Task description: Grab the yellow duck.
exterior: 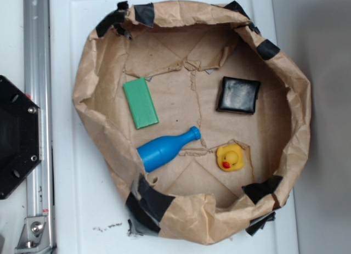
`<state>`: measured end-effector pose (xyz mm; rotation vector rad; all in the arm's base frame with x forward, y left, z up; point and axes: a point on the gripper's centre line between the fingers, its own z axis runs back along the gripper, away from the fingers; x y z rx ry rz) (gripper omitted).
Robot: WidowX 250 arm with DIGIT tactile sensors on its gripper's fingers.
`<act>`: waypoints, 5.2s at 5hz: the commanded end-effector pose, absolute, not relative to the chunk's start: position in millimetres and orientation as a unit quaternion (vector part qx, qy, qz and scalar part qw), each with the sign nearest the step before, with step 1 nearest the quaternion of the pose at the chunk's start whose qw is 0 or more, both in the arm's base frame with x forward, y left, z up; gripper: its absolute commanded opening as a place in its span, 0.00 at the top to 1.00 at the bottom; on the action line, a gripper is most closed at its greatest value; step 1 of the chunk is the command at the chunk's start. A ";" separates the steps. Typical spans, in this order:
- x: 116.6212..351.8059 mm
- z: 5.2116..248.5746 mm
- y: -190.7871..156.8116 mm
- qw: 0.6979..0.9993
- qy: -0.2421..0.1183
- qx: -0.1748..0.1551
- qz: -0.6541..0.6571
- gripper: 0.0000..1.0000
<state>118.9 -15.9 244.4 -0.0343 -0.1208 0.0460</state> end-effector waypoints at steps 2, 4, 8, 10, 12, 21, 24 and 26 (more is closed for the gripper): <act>168.9 234.8 -12.1 0.994 -0.105 0.008 -0.002 0.00; 269.1 191.0 -9.5 0.989 -0.124 -0.025 -0.081 0.00; 298.7 94.7 -47.8 0.959 -0.099 -0.022 -0.264 0.00; 297.2 82.8 -67.5 0.936 -0.090 -0.036 -0.338 0.00; 302.0 79.7 -68.1 0.941 -0.094 -0.029 -0.323 0.00; 299.1 59.0 -104.0 0.920 -0.065 -0.048 -0.384 0.00; 299.7 8.6 -100.4 0.924 -0.006 -0.030 -0.380 0.00; 329.2 -18.6 -99.1 0.945 0.018 0.008 -0.327 1.00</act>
